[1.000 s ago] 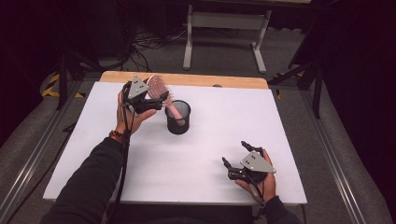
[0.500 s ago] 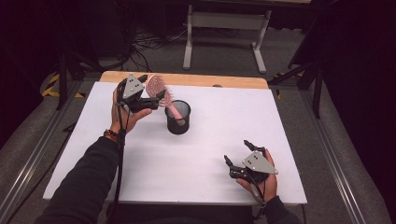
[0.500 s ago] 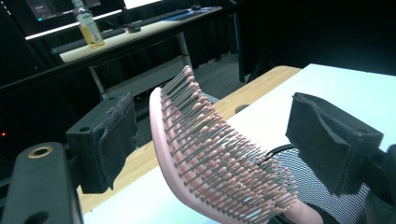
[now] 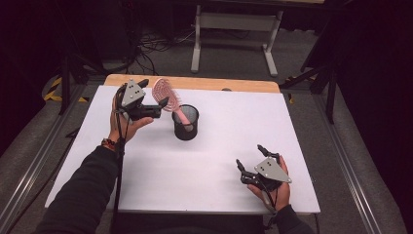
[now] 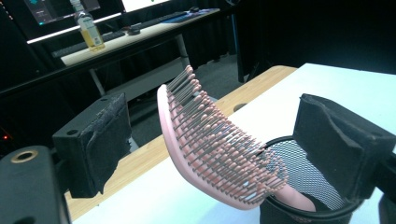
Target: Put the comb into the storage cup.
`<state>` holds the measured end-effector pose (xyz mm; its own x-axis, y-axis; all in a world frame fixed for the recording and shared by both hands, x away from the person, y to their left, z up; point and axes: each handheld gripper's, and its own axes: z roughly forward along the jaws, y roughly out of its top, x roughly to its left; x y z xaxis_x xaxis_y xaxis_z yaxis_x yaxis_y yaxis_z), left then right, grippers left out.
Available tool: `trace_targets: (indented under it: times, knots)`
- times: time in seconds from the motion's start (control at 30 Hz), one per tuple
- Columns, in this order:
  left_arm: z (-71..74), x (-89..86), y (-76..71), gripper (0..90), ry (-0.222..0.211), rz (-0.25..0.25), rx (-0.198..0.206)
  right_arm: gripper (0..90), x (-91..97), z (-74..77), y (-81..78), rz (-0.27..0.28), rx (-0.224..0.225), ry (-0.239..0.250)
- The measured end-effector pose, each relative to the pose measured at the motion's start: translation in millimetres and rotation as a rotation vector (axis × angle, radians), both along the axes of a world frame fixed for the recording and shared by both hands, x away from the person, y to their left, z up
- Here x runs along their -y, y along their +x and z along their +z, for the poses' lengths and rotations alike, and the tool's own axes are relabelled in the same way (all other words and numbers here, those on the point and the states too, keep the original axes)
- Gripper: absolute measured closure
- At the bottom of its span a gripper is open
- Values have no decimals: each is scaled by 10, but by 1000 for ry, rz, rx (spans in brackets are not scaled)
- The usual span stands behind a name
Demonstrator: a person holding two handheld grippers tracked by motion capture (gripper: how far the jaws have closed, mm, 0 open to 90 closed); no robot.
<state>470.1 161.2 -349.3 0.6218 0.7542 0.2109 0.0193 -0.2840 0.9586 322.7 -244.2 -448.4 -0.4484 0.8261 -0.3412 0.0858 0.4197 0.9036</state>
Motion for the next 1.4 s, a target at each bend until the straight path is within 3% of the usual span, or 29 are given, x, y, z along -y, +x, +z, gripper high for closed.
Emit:
trace_targets:
  times: [0.3,0.63,0.93,1.4]
  knots:
    - [26,-66,-99,117,5,-1,-2,161,-2,3,2,-2,2,-3]
    - [113,-101,-211,113,42,-24,18,157,16,27,6,-3,13,4]
    - [127,-143,-324,104,41,-56,19,156,29,34,7,-4,15,13]
    - [90,-125,-526,80,41,-128,30,88,91,48,30,8,5,72]
